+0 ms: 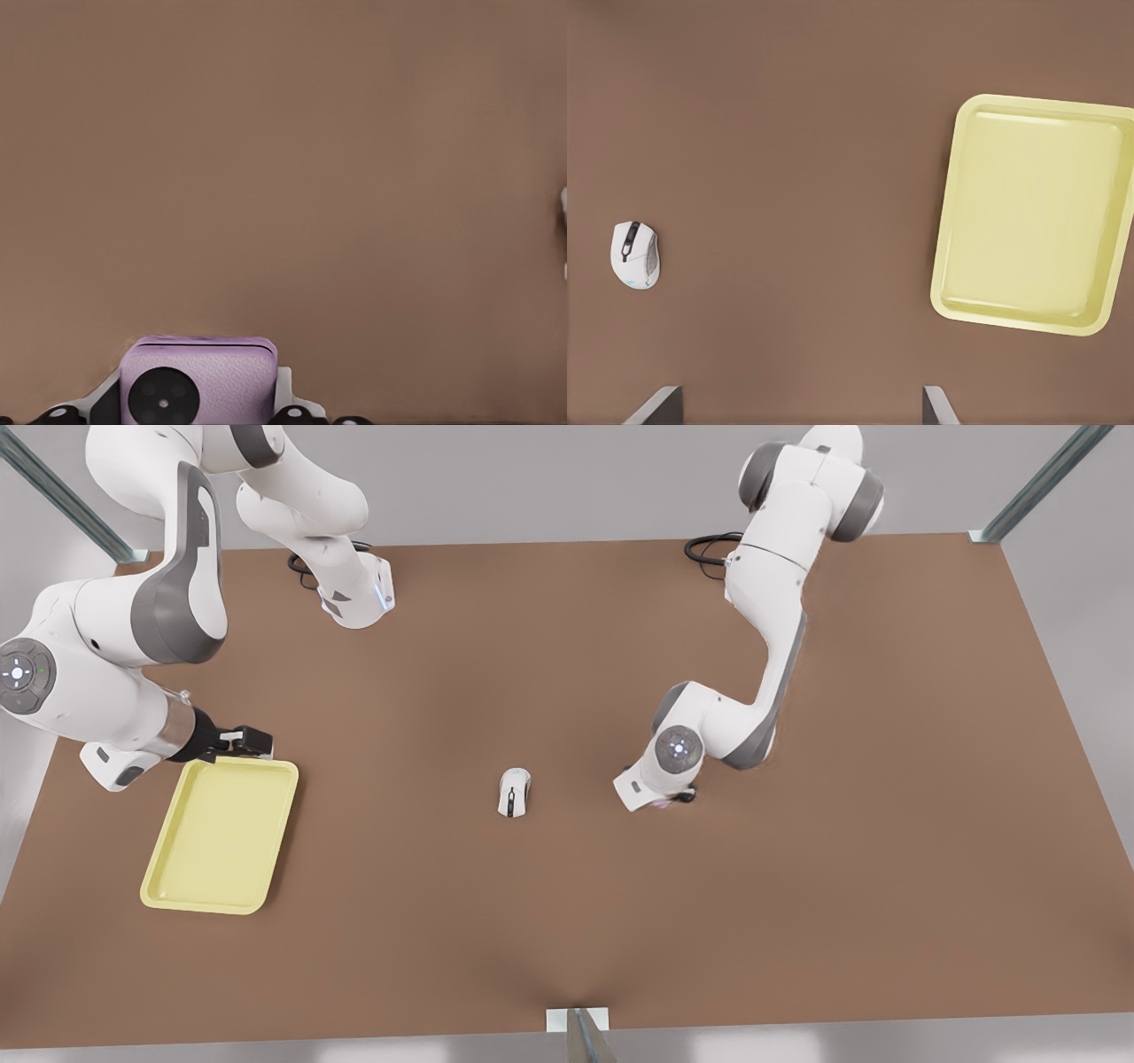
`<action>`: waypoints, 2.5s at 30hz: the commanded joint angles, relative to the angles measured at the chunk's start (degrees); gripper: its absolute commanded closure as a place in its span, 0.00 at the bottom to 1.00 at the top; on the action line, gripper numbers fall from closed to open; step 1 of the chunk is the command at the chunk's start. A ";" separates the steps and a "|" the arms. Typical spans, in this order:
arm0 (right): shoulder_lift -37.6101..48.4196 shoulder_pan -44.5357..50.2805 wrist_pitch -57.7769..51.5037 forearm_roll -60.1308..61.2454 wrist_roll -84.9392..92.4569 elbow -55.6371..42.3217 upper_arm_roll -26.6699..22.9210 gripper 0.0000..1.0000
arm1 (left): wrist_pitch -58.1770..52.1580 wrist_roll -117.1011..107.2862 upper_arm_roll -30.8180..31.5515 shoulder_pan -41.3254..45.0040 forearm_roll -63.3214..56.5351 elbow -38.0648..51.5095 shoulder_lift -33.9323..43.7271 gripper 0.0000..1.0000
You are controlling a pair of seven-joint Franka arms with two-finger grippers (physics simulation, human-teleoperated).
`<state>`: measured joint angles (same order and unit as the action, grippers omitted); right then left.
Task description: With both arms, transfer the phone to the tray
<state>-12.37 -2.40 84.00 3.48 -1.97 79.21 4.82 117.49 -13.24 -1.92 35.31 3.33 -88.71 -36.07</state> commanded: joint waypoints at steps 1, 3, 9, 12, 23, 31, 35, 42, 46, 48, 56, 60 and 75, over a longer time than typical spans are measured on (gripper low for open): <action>0.07 0.03 -0.06 0.03 0.13 -0.02 0.01 0.00 | -4.02 -38.26 -0.02 3.18 1.94 1.70 -1.90 0.28; 0.16 0.03 -0.06 0.03 0.13 -0.02 0.01 0.00 | -3.06 -41.86 -0.02 5.11 1.85 3.28 -3.56 0.28; 0.07 0.03 -0.15 0.03 0.04 -0.11 0.10 0.00 | 5.20 -37.65 0.86 5.47 1.06 4.25 -10.42 0.28; 0.07 0.03 -0.15 0.12 0.04 -0.11 0.01 0.00 | 6.26 -34.83 2.79 4.15 1.06 4.43 -11.74 0.28; 0.07 0.12 -0.15 0.12 -0.31 -0.11 0.19 0.00 | 4.24 -40.02 5.78 9.25 2.12 2.84 -7.96 0.28; -0.02 0.12 -0.15 0.12 -0.40 -0.11 0.19 0.00 | 4.85 -40.11 5.78 8.72 2.12 0.65 -7.44 0.28; -0.02 0.12 -0.15 0.21 -0.40 -0.11 0.19 0.00 | 4.68 -39.93 5.78 7.93 1.85 0.47 -7.70 0.28; -0.02 0.12 -0.06 0.12 -0.22 -0.11 0.19 0.00 | 5.12 -40.81 6.31 8.02 3.61 0.65 -7.61 0.00; -0.11 0.12 0.03 0.21 -0.22 -0.11 0.19 0.00 | -36.35 -14.55 5.08 -14.82 1.60 9.86 14.80 0.00; -0.20 0.29 0.29 1.35 -0.66 -0.20 0.19 0.00 | -48.93 0.84 -1.77 -16.77 -3.68 18.22 15.33 0.00; -2.66 7.76 4.25 1.09 -10.32 -2.13 3.09 0.00 | -47.18 7.62 0.07 -15.89 -2.10 15.06 24.64 0.00; -8.97 21.46 7.67 -1.72 -18.68 -3.27 3.09 0.00 | -45.77 7.79 -0.28 -15.98 -1.93 15.15 21.49 0.00; -35.35 42.74 28.42 -7.17 -68.16 -15.14 3.00 0.00 | -43.75 8.06 -0.46 -16.68 -1.84 14.97 19.46 0.00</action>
<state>-47.55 40.33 108.41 -1.68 -38.49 63.88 7.82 73.52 -13.87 -2.29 18.66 1.66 -73.76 -16.63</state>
